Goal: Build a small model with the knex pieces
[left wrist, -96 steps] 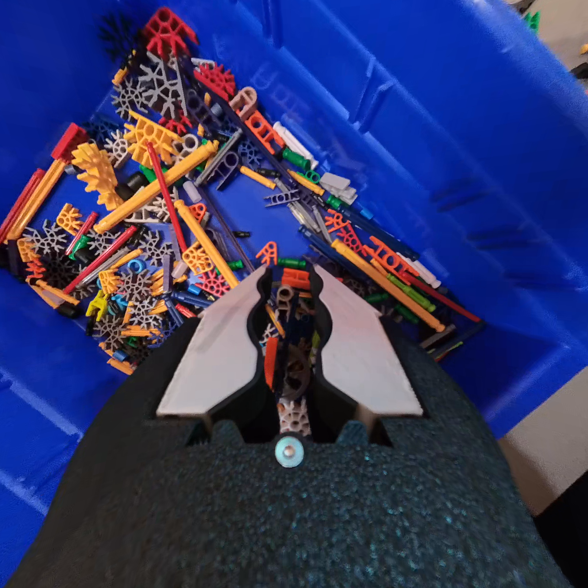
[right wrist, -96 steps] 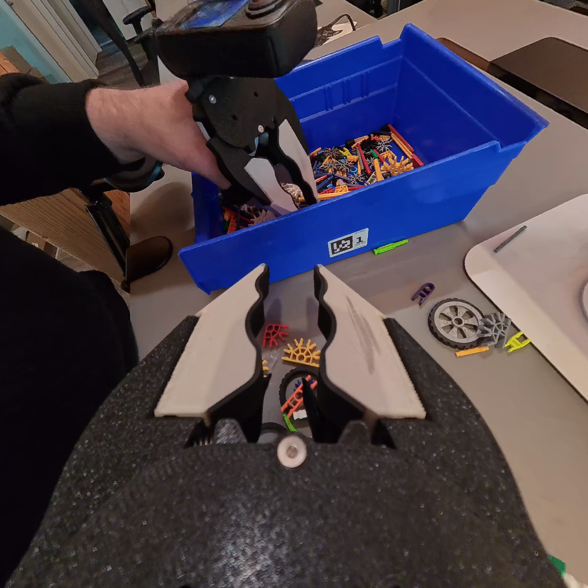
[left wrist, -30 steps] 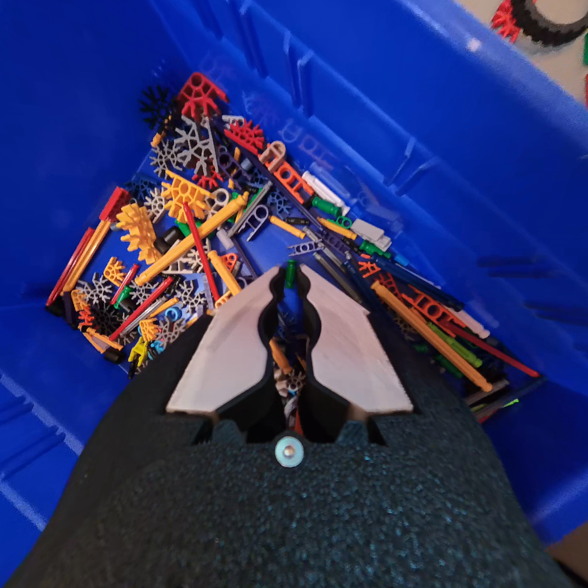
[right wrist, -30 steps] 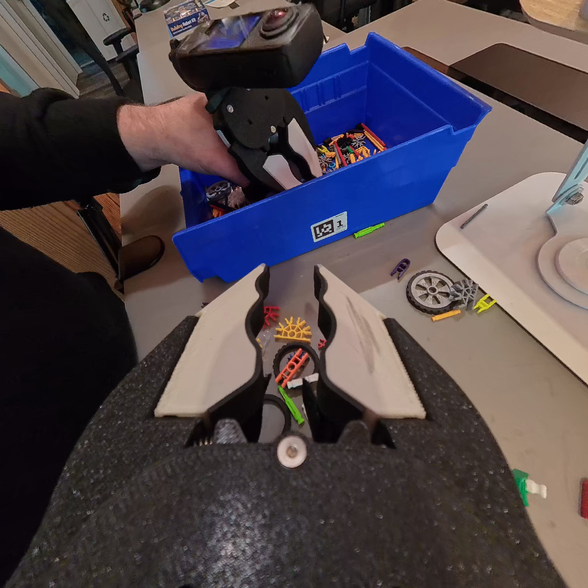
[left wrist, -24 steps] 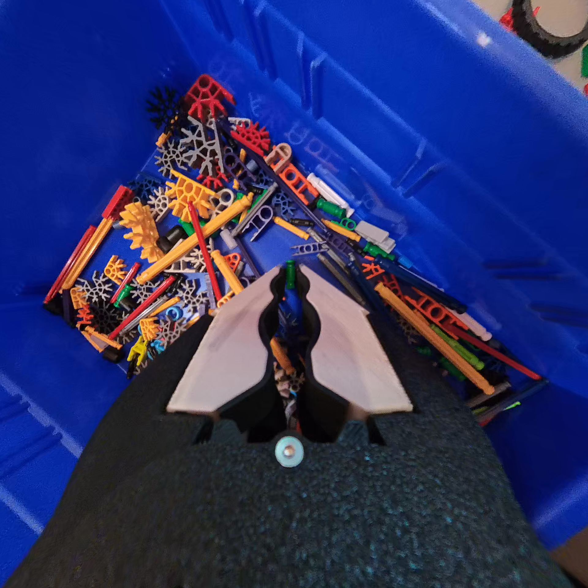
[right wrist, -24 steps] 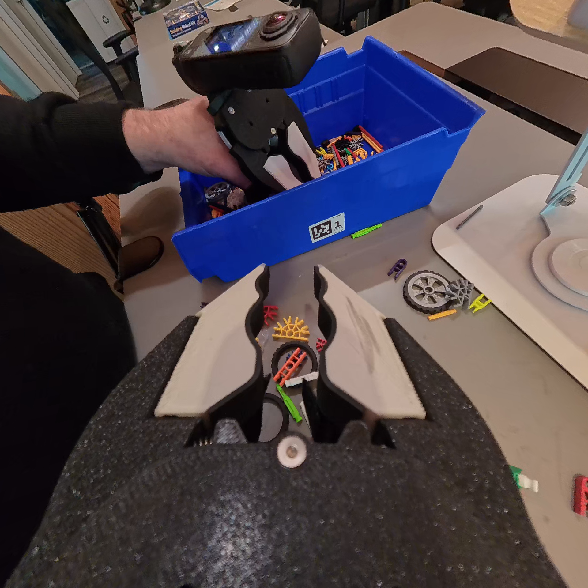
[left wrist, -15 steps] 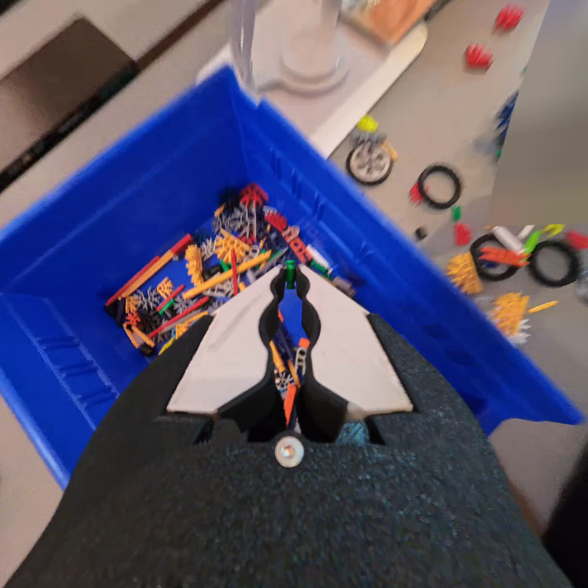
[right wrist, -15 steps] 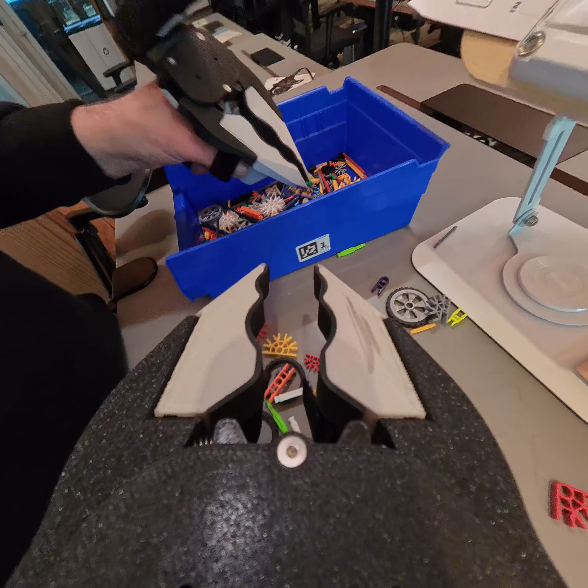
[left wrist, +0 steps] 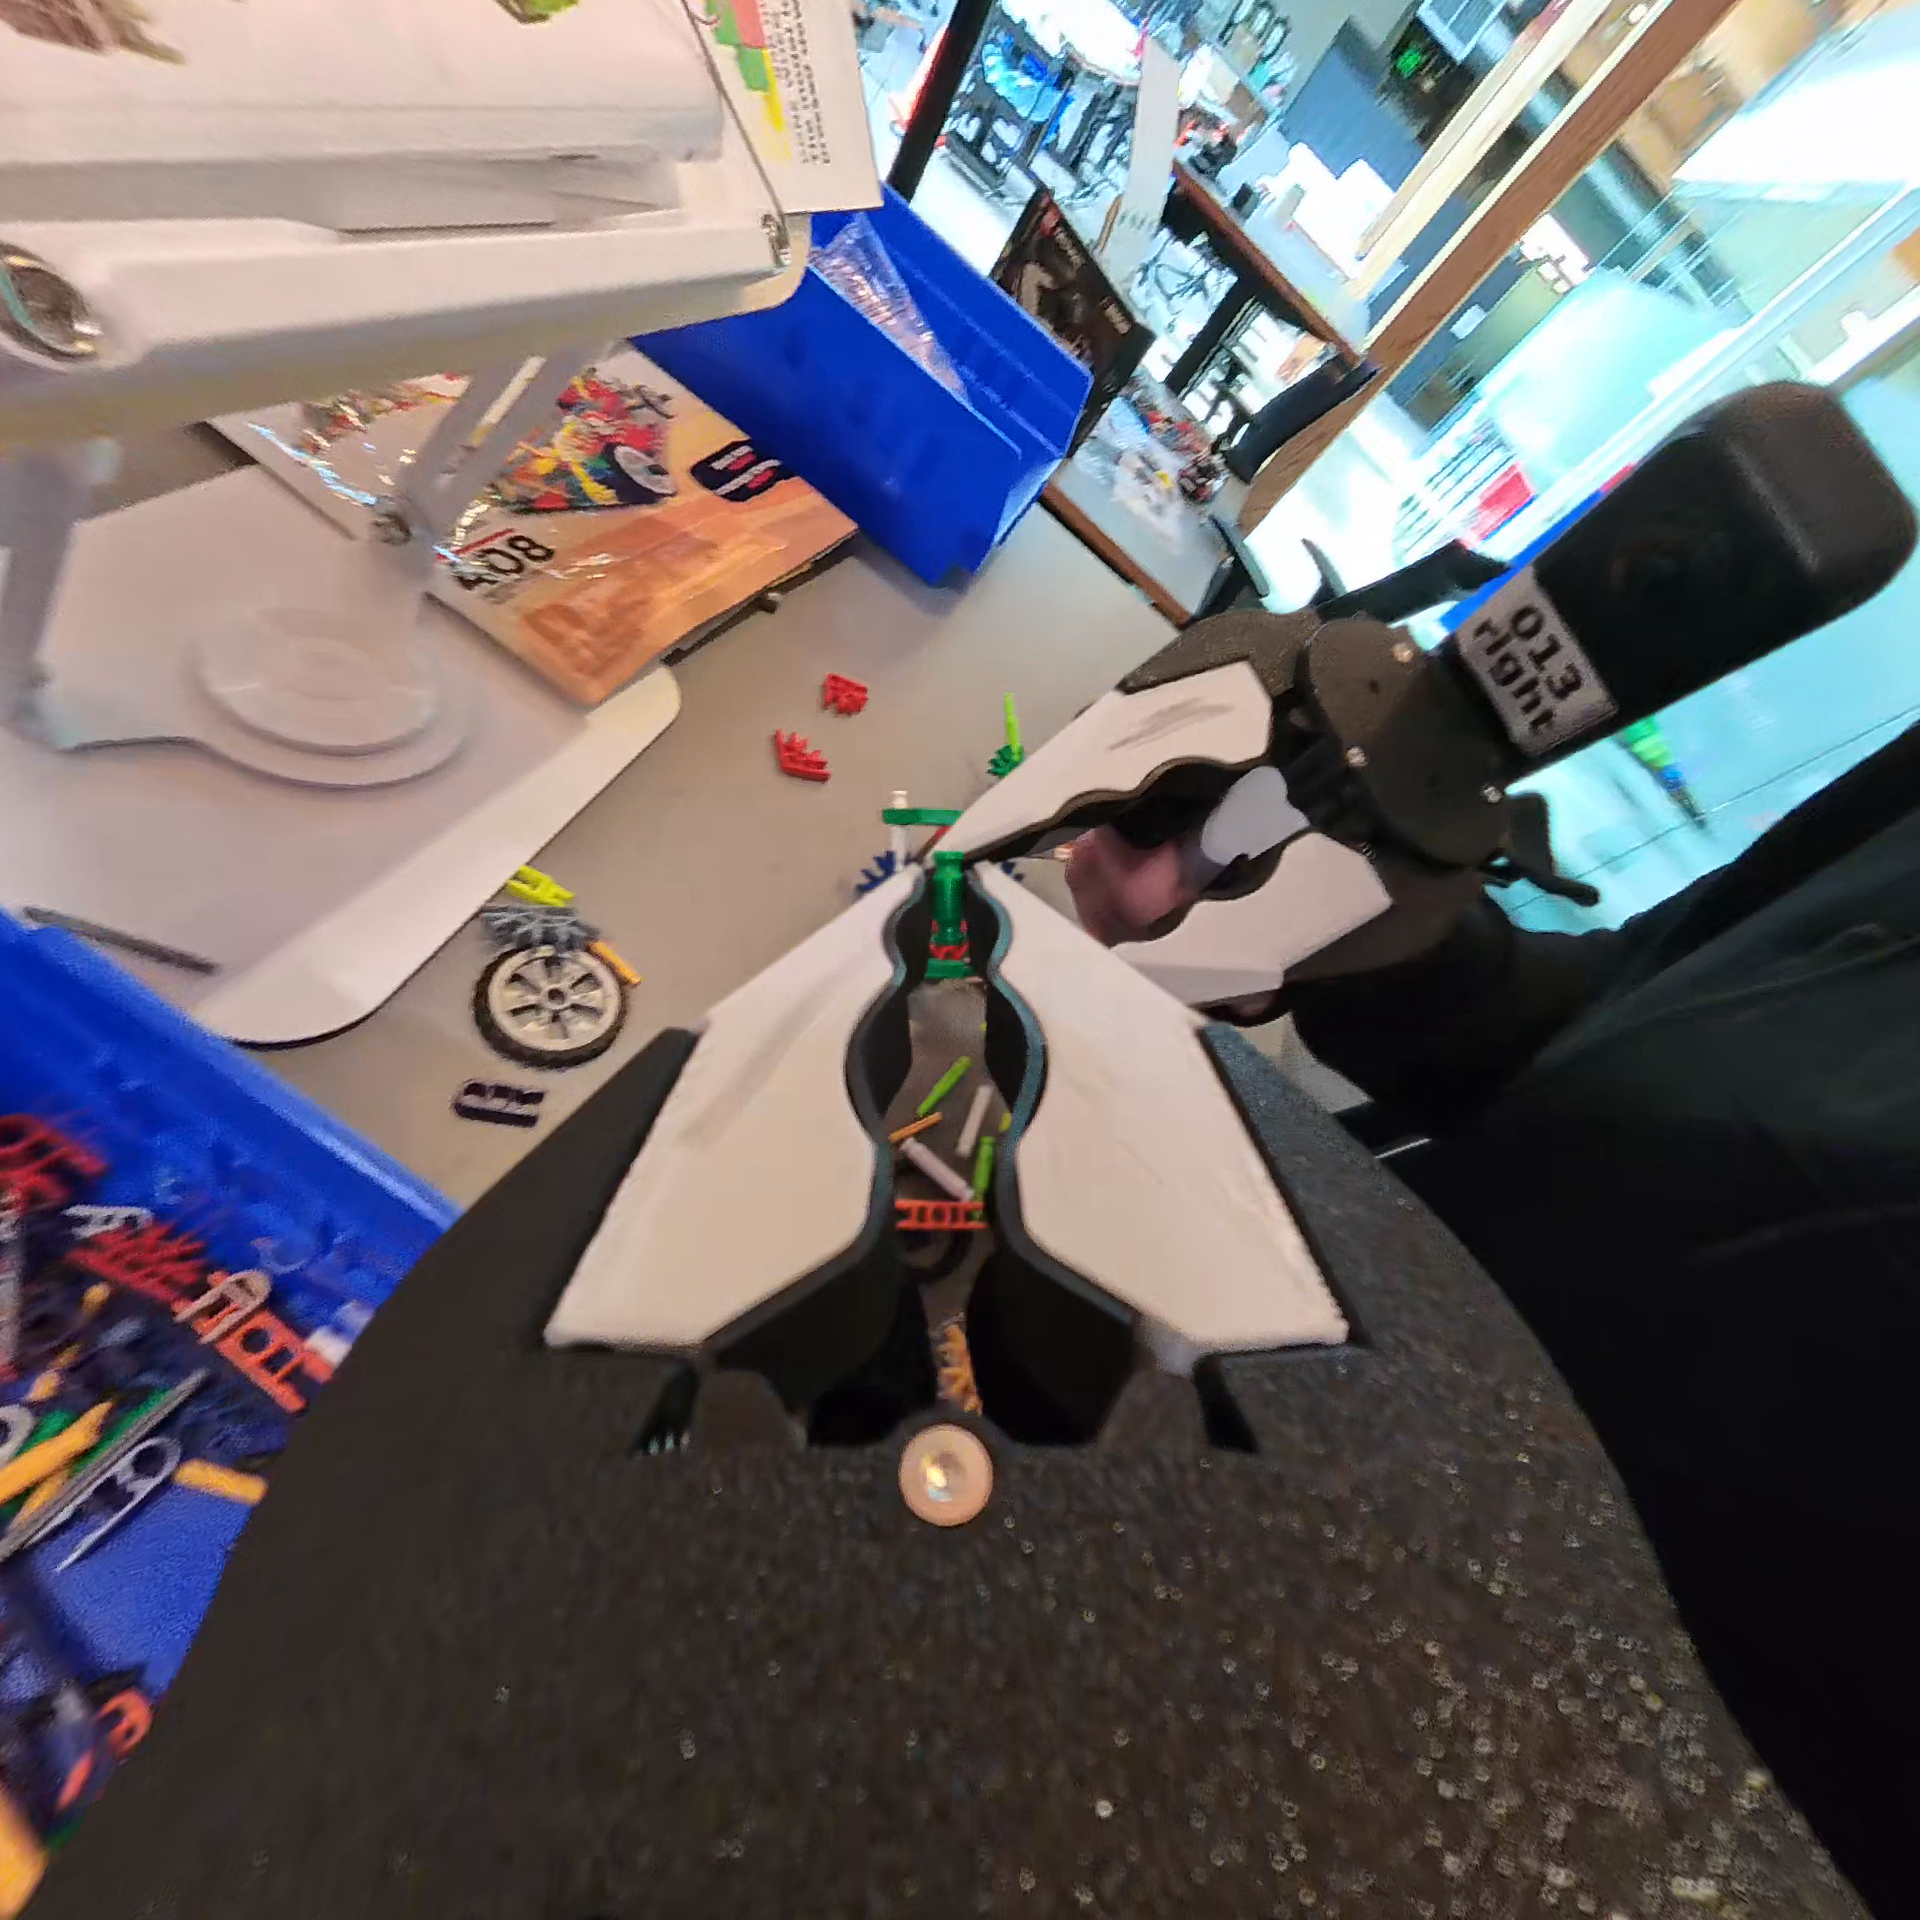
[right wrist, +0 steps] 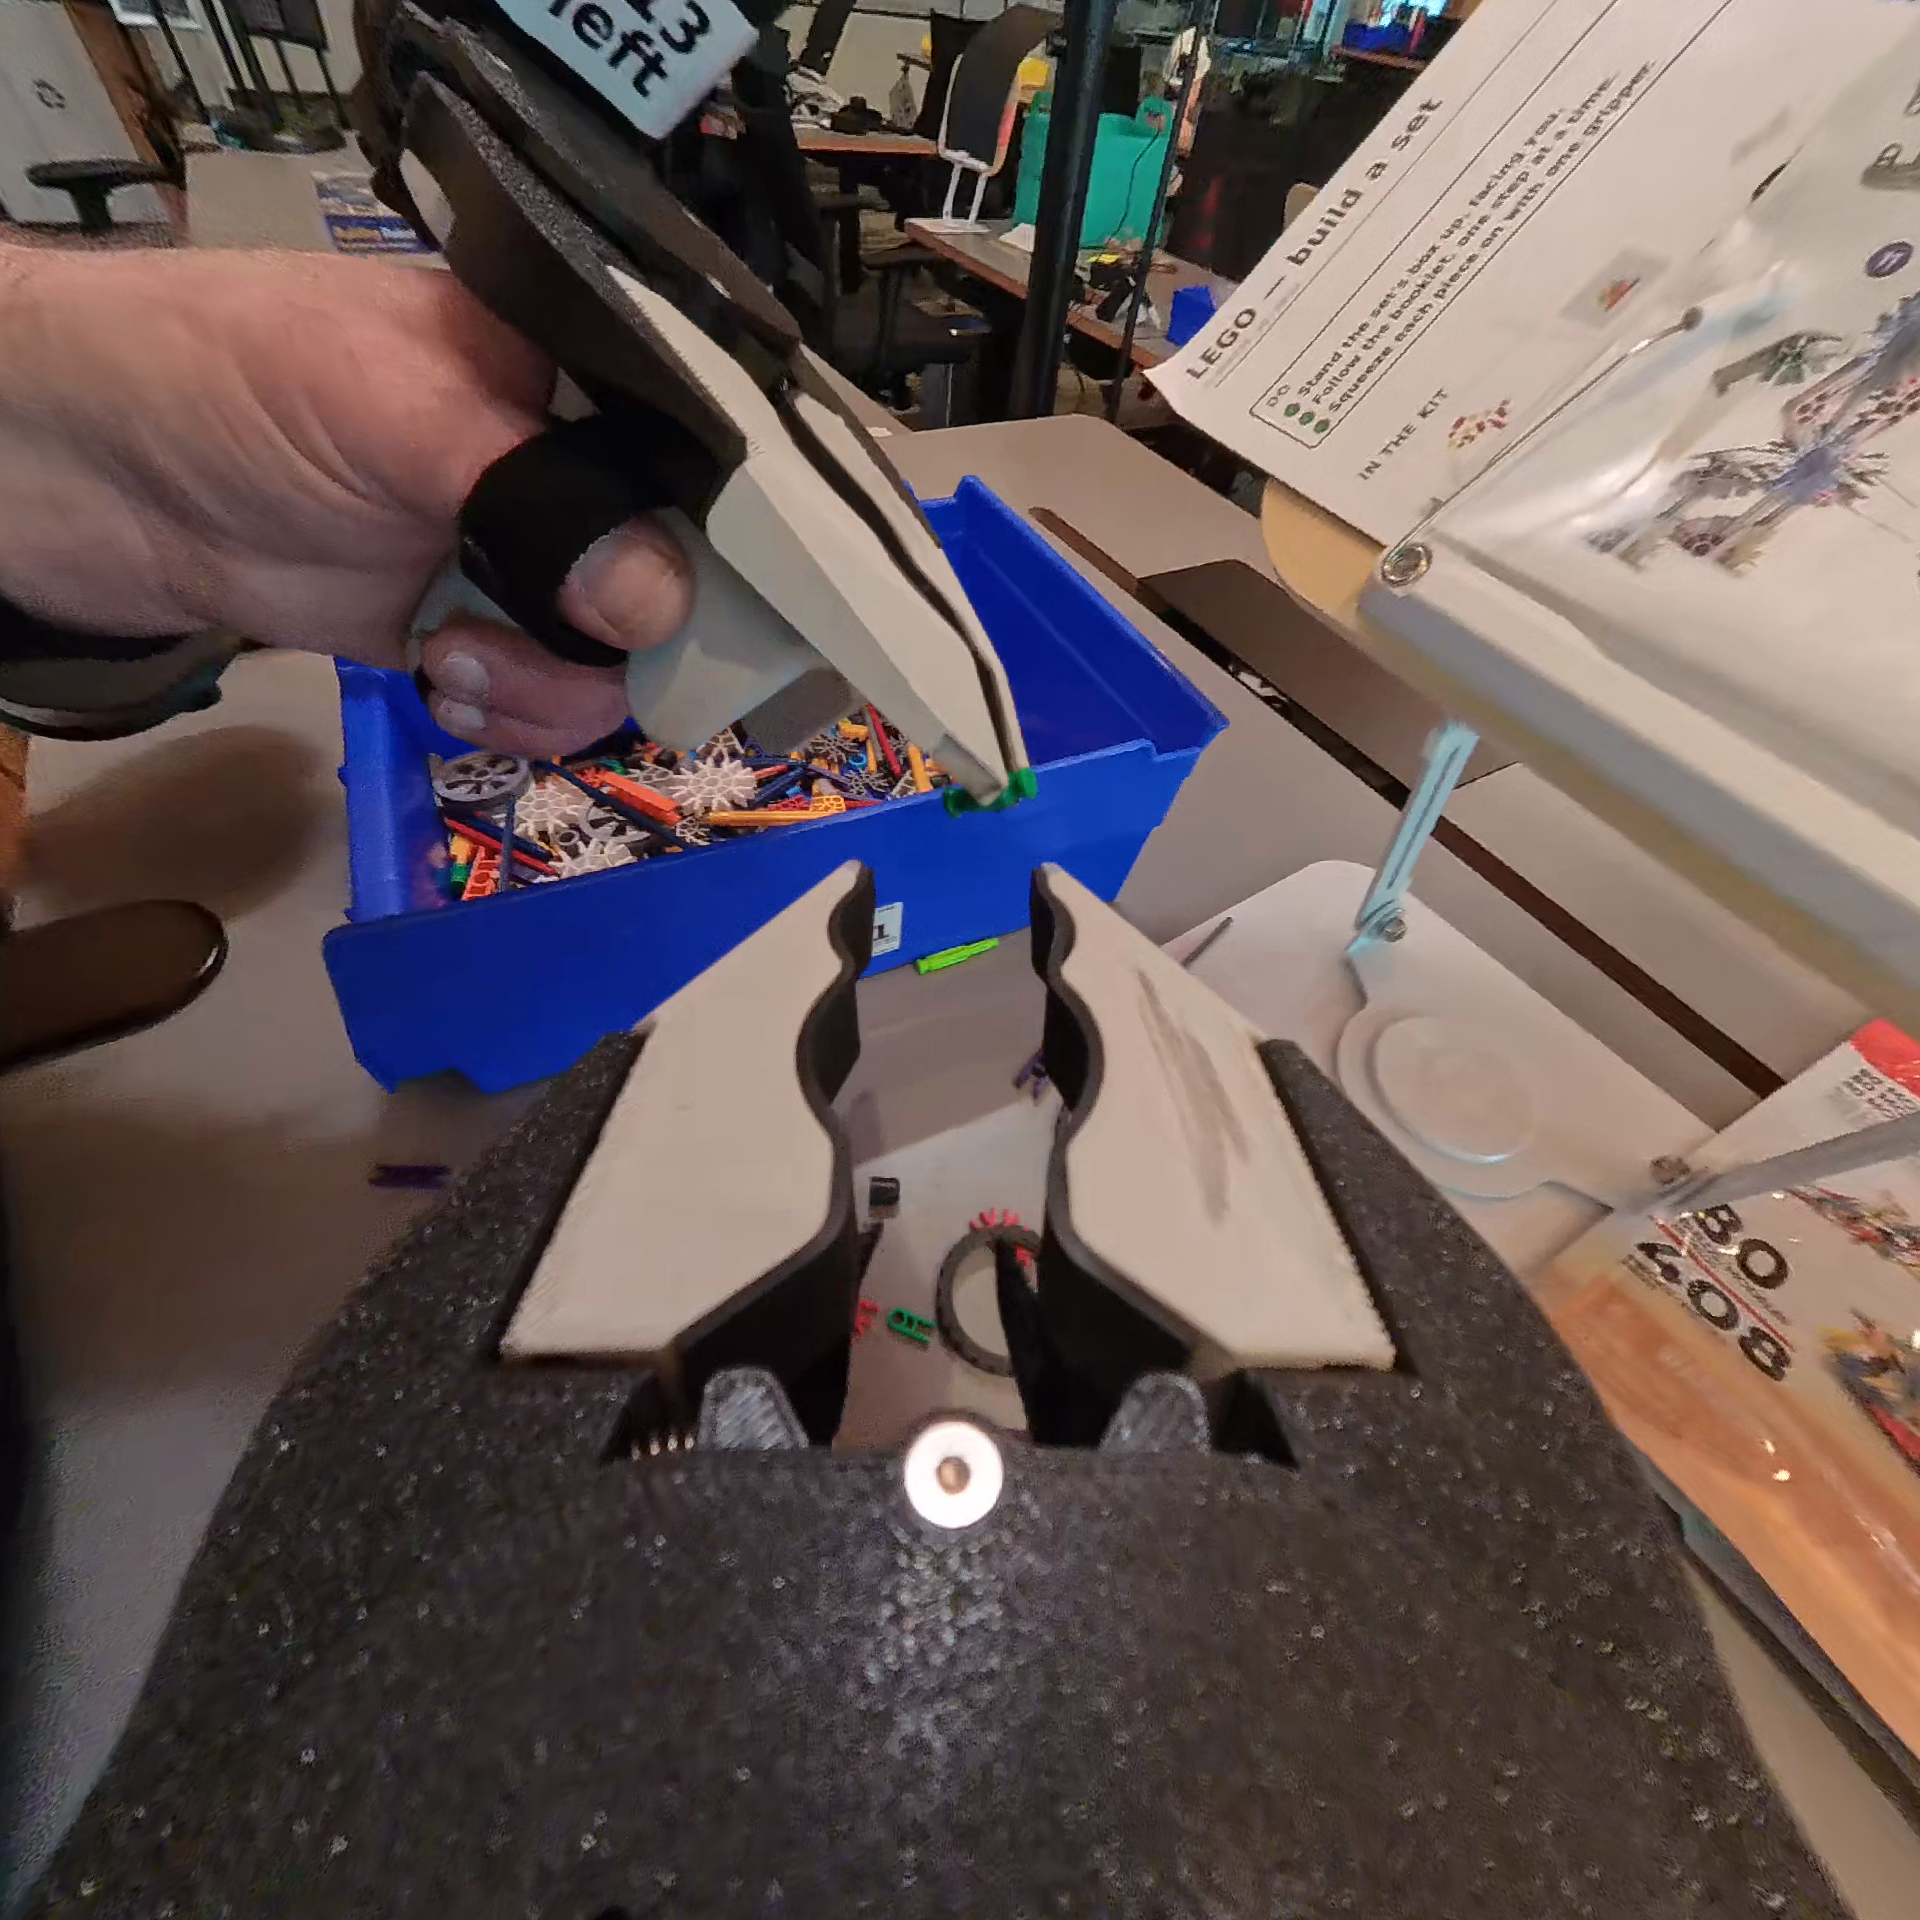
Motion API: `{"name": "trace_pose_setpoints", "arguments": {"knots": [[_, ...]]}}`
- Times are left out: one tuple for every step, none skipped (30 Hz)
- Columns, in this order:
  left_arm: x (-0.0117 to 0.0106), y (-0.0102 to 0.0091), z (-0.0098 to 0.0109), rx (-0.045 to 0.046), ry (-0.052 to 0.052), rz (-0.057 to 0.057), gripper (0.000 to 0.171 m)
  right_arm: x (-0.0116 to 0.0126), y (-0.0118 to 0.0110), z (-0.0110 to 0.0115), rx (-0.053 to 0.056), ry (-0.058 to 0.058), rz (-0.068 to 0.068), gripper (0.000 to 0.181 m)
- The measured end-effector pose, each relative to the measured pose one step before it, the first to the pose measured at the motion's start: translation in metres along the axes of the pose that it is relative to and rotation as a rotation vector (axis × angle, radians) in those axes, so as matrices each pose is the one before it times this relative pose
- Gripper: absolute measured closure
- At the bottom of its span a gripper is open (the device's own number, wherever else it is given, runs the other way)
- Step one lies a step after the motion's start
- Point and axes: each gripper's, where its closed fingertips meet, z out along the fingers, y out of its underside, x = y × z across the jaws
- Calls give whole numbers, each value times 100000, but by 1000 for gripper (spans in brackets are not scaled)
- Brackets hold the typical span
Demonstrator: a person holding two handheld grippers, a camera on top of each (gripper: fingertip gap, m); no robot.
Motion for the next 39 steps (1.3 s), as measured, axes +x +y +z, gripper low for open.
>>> {"name": "trace_pose_setpoints", "arguments": {"knots": [[209,-12,320,425,1671,-1362,168,154,143,-102,-278,1314,-442,152],[200,-7,298,409,1656,-1429,168,167,141,-121,-135,1468,-555,152],[202,-21,268,430,1722,-1568,168,80,107,-148,84,1094,-703,154],[201,-40,255,421,1822,-1607,168,-3,93,-129,24,584,-910,158],[194,-40,248,336,1724,-1452,168,-92,119,-98,-250,83,-1095,160],[119,23,224,-56,1072,-872,168,-106,112,-61,-315,-2,-1122,162],[150,29,205,-182,1014,-564,168,-123,118,-28,-384,-87,-1057,163],[187,8,177,-70,1186,-610,168,-111,126,-11,-484,-150,-1076,163],[153,-11,158,21,917,-481,168,-86,121,-18,-507,-86,-1086,164],[115,11,136,-40,503,-227,168,-73,98,-26,-527,-119,-955,165],[67,49,132,-263,269,-67,168,-47,62,-38,-269,-193,-710,165],[-9,69,103,-286,-140,106,168,-10,-64,-95,445,-126,-345,167],[15,31,73,-6,219,-223,168,34,-148,-127,866,-97,294,168],[39,-115,-3,909,591,-863,168,131,-124,-119,705,275,978,169],[-18,-101,-23,760,295,-773,168,291,-66,-93,456,970,1389,170],[-65,-23,-14,262,-79,-277,168,327,-83,-104,674,1227,1152,169],[-41,-8,-15,294,-32,-219,168,321,-165,-117,1126,1252,721,168],[31,-81,-35,589,430,-580,168,165,-139,-99,929,374,452,168],[66,-14,-13,282,658,-665,168,115,-72,-31,407,162,274,166],[12,3,9,196,297,-423,168,128,9,32,-140,412,-38,163],[-45,23,10,147,-171,-116,168,166,66,61,-552,824,-142,162],[-14,49,24,-2,98,-251,168,120,60,89,-496,566,-78,161],[58,7,27,199,503,-505,168,48,-16,80,33,170,-251,160],[58,1,32,290,479,-455,168,14,-66,71,374,216,-569,160],[38,16,35,124,260,-247,168,35,-79,71,350,490,-692,159],[18,54,47,-104,106,-87,168,45,-56,93,47,488,-573,160],[22,72,37,-181,216,-247,168,125,10,102,-294,926,-319,160],[-28,13,29,203,-32,-450,168,105,26,114,-341,776,-153,160],[33,5,18,212,374,-440,168,-56,-20,82,-35,-188,-293,161],[6,2,9,238,220,-405,168,-43,-38,50,191,-165,-449,162],[-20,1,-17,149,104,-315,168,1,-10,22,20,-90,-234,162],[18,2,-33,101,328,-337,168,-31,-10,10,35,-459,-26,162],[31,11,-13,129,289,-358,168,-41,-20,-3,103,-390,-77,162],[21,6,6,161,194,-146,168,-13,-5,-23,-9,-168,-276,162],[6,10,19,220,257,-408,168,7,-3,-12,-97,82,-409,163],[37,-3,5,205,597,-809,168,2,-2,-29,3,122,-361,163],[60,8,6,215,814,-721,168,-16,-29,-27,275,-71,-146,163],[78,-15,4,286,808,-588,168,-22,-61,-57,403,-199,96,163],[73,-3,7,199,725,-650,168,-15,-42,-47,366,-254,278,163]]}}
